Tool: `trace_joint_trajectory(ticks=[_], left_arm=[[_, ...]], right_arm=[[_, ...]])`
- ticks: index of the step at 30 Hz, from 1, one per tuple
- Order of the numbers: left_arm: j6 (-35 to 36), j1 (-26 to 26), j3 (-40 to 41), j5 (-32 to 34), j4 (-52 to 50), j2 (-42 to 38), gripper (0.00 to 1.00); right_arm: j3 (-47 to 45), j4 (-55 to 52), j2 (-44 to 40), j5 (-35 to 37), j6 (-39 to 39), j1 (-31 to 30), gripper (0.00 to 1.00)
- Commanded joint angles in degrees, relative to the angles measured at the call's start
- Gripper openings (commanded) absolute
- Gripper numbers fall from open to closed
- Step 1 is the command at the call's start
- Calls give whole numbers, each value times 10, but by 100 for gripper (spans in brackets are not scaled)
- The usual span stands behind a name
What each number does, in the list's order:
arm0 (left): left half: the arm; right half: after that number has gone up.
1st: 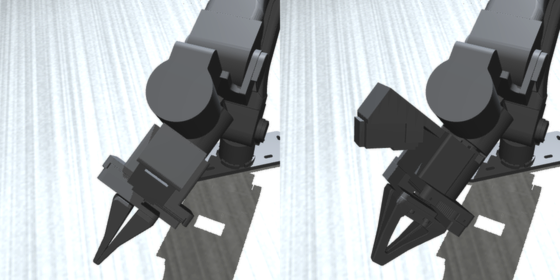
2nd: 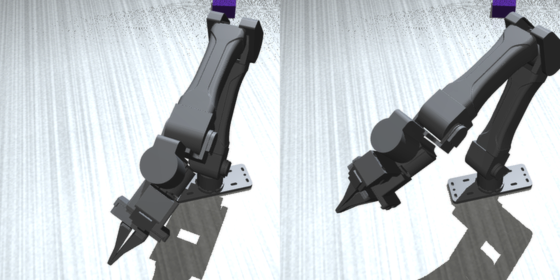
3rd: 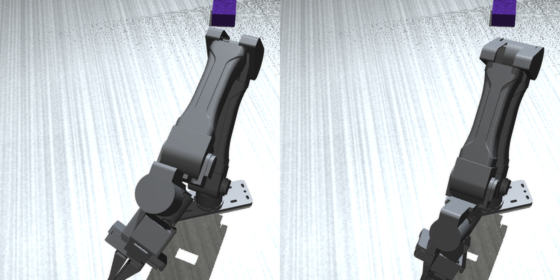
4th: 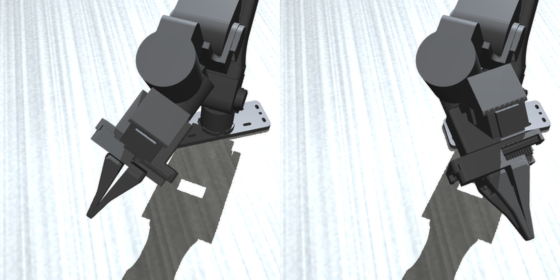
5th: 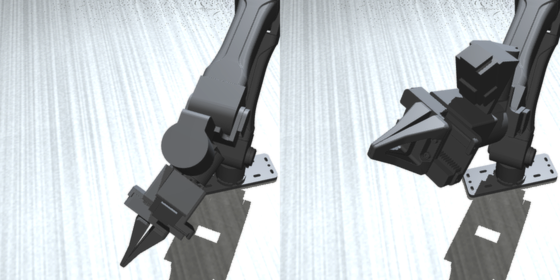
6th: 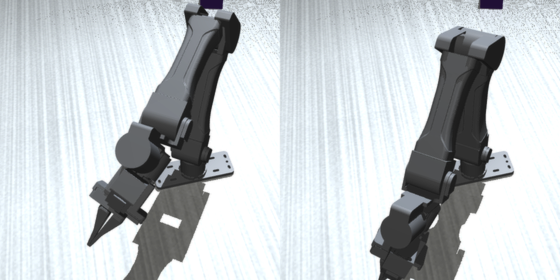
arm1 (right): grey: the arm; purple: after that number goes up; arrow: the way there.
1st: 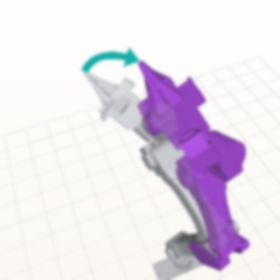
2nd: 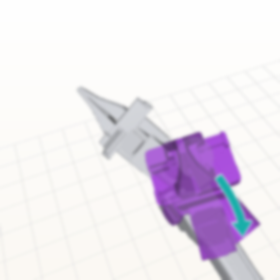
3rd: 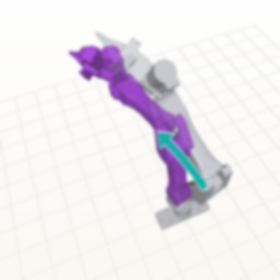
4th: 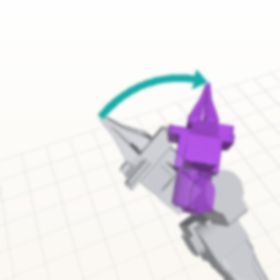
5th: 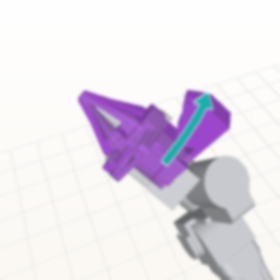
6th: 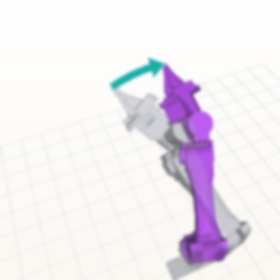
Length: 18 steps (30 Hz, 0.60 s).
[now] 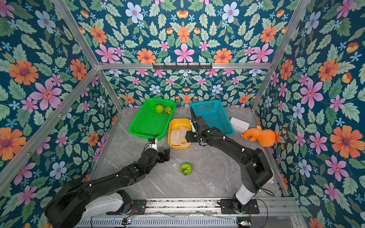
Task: Sleeve custard apples in foam nets
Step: Place the custard apple at the center of the board, then pick up the foam net from the storage box.
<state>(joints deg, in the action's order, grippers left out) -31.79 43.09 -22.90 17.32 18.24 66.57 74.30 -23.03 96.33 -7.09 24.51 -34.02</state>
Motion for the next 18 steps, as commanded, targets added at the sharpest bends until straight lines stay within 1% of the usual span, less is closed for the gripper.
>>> trace_joint_trajectory(ticks=[1, 6, 8, 13, 18], left_arm=[[-8, -11, 1, -7, 49, 11, 100], [5, -22, -3, -20, 66, 29, 100], [15, -23, -9, -27, 65, 38, 100], [22, -26, -18, -33, 68, 52, 100], [18, -31, -18, -34, 75, 57, 100]], right_arm=[[26, -45, 34, 7, -18, -5, 46], [50, -63, 70, 19, -19, -8, 44], [58, -64, 81, 22, -18, -8, 36], [81, -73, 93, 18, -14, -10, 0], [91, -86, 69, 23, -15, -10, 0]])
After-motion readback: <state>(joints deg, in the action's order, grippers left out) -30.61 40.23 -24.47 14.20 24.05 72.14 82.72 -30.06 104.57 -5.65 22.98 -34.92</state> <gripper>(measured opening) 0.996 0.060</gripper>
